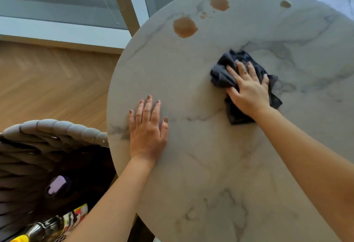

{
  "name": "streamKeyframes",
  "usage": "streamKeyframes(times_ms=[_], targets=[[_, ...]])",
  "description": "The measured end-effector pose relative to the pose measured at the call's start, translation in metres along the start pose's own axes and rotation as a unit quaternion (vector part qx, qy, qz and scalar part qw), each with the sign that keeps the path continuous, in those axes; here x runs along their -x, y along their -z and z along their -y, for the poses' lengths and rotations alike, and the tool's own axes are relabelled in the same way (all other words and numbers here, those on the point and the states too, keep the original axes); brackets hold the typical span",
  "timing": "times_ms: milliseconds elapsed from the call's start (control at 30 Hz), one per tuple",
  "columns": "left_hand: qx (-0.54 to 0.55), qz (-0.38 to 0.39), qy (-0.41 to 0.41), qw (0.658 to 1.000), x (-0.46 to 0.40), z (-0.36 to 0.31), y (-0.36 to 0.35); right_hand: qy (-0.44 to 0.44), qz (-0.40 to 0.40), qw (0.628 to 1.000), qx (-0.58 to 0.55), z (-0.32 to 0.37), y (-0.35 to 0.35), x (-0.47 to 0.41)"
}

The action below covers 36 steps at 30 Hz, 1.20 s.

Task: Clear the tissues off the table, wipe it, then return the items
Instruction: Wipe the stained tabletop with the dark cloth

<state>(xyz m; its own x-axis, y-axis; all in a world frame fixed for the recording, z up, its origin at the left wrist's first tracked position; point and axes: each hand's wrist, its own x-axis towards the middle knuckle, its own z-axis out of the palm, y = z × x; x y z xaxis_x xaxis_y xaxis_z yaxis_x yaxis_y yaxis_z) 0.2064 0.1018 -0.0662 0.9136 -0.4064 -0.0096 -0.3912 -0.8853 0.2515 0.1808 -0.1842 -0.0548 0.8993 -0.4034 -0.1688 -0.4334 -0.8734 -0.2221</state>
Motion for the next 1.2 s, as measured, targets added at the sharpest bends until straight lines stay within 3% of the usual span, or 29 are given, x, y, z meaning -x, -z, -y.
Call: streamKeyframes(times_ms=[100, 200, 267, 333, 467, 567, 667, 767, 833, 933, 1067, 1133, 1200], targets=[[-0.002, -0.003, -0.004, 1.0, 0.0, 0.0, 0.0, -0.01, -0.007, 1.0, -0.016, 0.051, -0.007, -0.04], [0.005, -0.004, -0.004, 1.0, 0.001, 0.0, 0.0, 0.108, 0.022, 0.994, -0.024, 0.095, -0.022, -0.014], [0.004, -0.007, -0.007, 1.0, 0.0, 0.0, 0.001, 0.18, 0.023, 0.983, -0.015, 0.092, -0.028, 0.033], [0.01, -0.005, -0.005, 1.0, 0.001, -0.001, 0.001, 0.193, 0.017, 0.981, -0.017, 0.059, -0.027, 0.076], [0.023, -0.016, 0.001, 1.0, 0.002, -0.001, 0.001, 0.031, -0.001, 0.999, -0.021, -0.014, -0.005, 0.057], [0.025, -0.019, -0.002, 0.999, 0.002, -0.002, 0.0, -0.056, -0.009, 0.998, -0.03, 0.002, 0.003, -0.006], [0.021, -0.014, 0.0, 1.0, 0.001, -0.002, 0.0, 0.03, 0.029, 0.998, -0.049, 0.067, -0.011, -0.003], [0.006, -0.012, -0.021, 1.0, 0.0, 0.003, -0.001, 0.147, 0.037, 0.987, -0.046, 0.114, -0.039, 0.096], [0.01, -0.015, -0.021, 1.0, 0.0, 0.002, -0.001, 0.173, 0.014, 0.985, -0.017, 0.102, -0.05, 0.17], [0.041, -0.024, 0.005, 0.999, 0.0, -0.004, 0.002, 0.079, -0.002, 0.997, 0.018, 0.033, -0.051, 0.225], [0.036, -0.023, 0.001, 0.999, 0.0, -0.004, 0.001, -0.123, -0.033, 0.992, 0.003, -0.024, -0.027, 0.176], [0.032, -0.022, 0.004, 0.999, 0.001, -0.004, 0.0, -0.135, -0.041, 0.99, -0.012, -0.011, -0.027, 0.14], [0.027, -0.019, 0.007, 0.999, 0.001, -0.005, 0.001, -0.071, -0.049, 0.996, -0.031, 0.022, -0.035, 0.13]])
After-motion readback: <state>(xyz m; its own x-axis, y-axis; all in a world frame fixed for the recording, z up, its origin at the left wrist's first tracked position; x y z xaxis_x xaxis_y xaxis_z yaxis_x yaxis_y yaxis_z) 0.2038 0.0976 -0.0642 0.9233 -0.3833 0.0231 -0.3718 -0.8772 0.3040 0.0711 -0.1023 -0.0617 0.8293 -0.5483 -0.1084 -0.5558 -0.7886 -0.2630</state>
